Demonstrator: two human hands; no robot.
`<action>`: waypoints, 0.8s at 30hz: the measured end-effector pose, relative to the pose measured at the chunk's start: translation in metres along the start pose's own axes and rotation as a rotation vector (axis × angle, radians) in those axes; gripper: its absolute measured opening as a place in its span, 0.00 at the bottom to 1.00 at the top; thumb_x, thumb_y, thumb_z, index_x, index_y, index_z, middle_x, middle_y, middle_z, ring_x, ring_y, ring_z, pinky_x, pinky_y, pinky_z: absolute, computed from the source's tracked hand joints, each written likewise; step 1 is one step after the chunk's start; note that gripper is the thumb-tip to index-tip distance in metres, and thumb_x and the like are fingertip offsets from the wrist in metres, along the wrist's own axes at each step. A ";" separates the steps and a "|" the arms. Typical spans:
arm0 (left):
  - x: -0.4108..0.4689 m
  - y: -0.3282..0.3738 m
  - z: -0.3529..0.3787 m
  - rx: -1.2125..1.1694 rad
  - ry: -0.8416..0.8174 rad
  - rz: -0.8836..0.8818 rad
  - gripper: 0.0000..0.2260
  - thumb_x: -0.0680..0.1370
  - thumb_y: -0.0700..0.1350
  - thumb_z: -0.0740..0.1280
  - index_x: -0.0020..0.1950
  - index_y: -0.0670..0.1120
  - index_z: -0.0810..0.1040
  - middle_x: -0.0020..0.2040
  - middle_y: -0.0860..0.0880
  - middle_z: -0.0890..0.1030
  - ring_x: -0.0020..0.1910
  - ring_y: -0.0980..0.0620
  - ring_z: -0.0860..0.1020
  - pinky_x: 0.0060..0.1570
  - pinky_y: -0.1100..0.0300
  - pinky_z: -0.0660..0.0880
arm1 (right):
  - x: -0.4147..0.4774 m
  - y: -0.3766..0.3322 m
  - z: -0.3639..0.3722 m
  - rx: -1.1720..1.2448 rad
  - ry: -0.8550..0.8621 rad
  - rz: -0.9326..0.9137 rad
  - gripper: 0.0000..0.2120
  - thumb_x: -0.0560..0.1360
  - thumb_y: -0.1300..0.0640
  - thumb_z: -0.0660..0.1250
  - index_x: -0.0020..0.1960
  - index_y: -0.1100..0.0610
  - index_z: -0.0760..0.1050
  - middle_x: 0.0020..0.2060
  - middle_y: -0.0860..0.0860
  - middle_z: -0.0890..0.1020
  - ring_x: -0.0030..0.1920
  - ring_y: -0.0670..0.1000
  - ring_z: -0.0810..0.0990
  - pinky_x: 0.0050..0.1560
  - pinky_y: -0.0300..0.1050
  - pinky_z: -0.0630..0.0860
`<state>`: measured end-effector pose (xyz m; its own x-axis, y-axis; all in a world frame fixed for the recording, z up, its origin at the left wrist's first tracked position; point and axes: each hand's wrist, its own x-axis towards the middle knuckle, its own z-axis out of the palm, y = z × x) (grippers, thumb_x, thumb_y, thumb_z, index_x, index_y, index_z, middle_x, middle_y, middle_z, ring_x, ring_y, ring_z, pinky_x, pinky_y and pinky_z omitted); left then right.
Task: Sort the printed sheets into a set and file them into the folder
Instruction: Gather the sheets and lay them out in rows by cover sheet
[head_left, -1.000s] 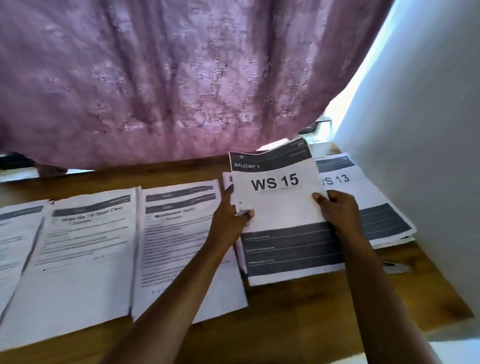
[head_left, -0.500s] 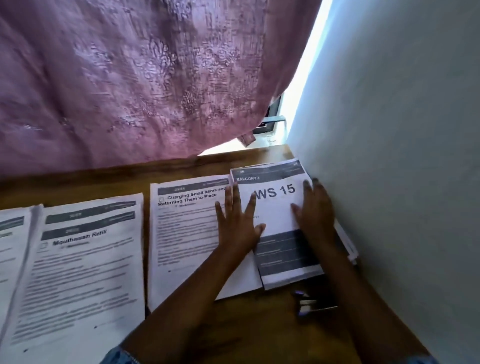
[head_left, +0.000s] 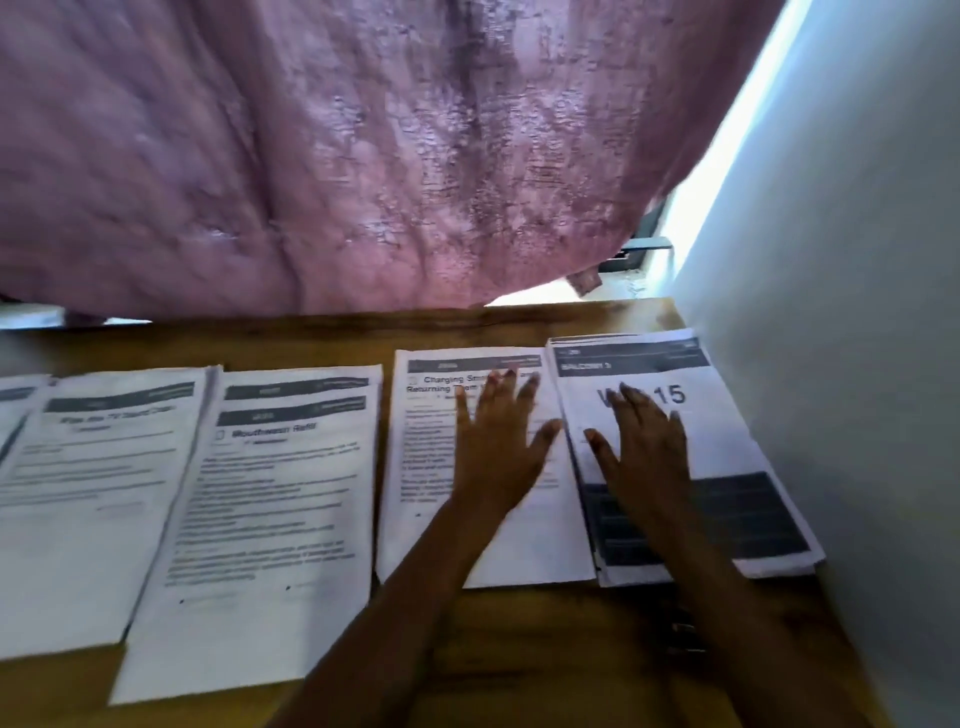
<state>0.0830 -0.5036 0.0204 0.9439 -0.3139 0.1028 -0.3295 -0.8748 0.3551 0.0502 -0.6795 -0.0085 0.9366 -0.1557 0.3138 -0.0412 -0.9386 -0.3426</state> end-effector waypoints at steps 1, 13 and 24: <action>-0.007 -0.018 -0.011 0.002 0.061 -0.042 0.33 0.77 0.67 0.40 0.77 0.53 0.60 0.78 0.47 0.59 0.77 0.47 0.54 0.72 0.43 0.34 | 0.001 -0.016 0.003 0.030 0.032 -0.052 0.24 0.77 0.46 0.60 0.65 0.60 0.73 0.64 0.59 0.76 0.66 0.60 0.73 0.67 0.64 0.63; -0.120 -0.236 -0.053 0.185 -0.025 -0.219 0.25 0.76 0.59 0.52 0.67 0.51 0.74 0.68 0.47 0.74 0.67 0.43 0.72 0.63 0.42 0.68 | 0.025 -0.219 0.079 0.220 -0.417 -0.396 0.25 0.76 0.54 0.66 0.71 0.58 0.67 0.68 0.55 0.72 0.69 0.55 0.69 0.70 0.51 0.61; -0.124 -0.250 -0.042 0.050 0.077 -0.161 0.24 0.77 0.61 0.52 0.69 0.54 0.71 0.71 0.49 0.70 0.71 0.45 0.66 0.69 0.42 0.61 | 0.058 -0.248 0.097 0.235 -0.656 -0.131 0.41 0.66 0.48 0.77 0.73 0.54 0.62 0.65 0.56 0.74 0.65 0.57 0.72 0.63 0.49 0.70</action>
<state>0.0489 -0.2309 -0.0425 0.9828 -0.1408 0.1199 -0.1729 -0.9292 0.3266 0.1488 -0.4259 0.0087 0.9480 0.2408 -0.2079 0.0928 -0.8343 -0.5434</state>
